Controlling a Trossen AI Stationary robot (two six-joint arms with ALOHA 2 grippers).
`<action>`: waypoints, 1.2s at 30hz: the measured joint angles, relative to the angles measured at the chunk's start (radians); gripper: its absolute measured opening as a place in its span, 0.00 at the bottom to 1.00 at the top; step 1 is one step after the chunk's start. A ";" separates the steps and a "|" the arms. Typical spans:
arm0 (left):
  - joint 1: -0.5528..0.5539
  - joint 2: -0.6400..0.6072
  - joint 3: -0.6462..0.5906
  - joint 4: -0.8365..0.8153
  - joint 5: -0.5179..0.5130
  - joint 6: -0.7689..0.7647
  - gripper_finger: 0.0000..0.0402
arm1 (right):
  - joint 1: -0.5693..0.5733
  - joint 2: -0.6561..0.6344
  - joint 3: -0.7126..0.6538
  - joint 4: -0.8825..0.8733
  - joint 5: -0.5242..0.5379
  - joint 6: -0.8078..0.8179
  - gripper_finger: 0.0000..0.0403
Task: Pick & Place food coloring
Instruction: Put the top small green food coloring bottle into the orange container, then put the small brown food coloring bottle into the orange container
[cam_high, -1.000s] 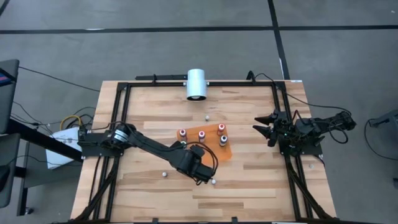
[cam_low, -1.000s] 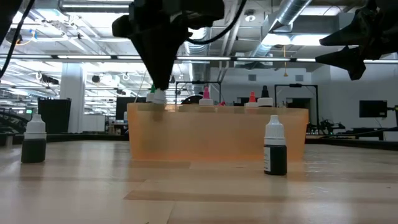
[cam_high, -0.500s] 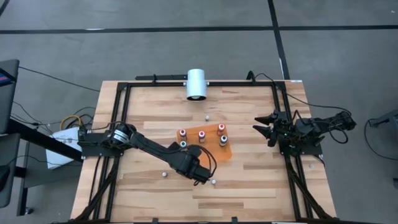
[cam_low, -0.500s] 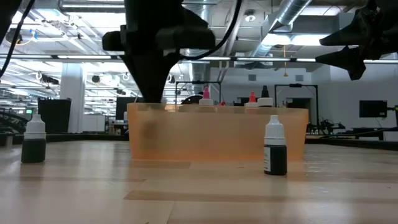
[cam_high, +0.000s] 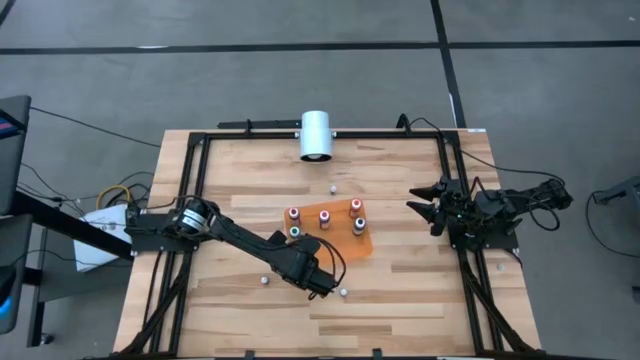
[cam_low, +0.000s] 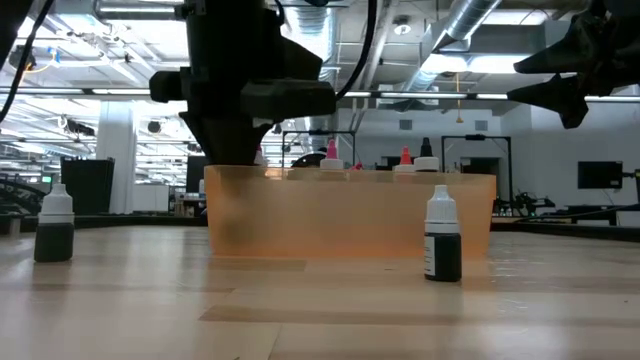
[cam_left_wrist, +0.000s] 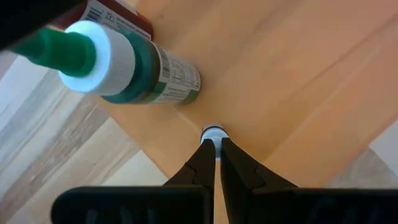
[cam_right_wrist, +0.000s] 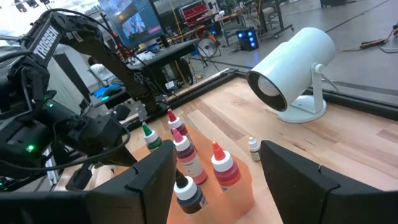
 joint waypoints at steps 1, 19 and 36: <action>0.001 0.000 0.000 0.001 0.000 0.000 0.00 | 0.000 0.000 0.000 0.000 0.000 0.000 0.55; 0.000 0.000 0.000 -0.012 -0.033 0.004 0.23 | 0.000 0.000 0.000 0.000 -0.001 0.052 0.55; -0.009 -0.012 0.242 -0.278 -0.067 0.039 0.29 | 0.000 0.000 0.000 0.000 0.000 0.052 0.55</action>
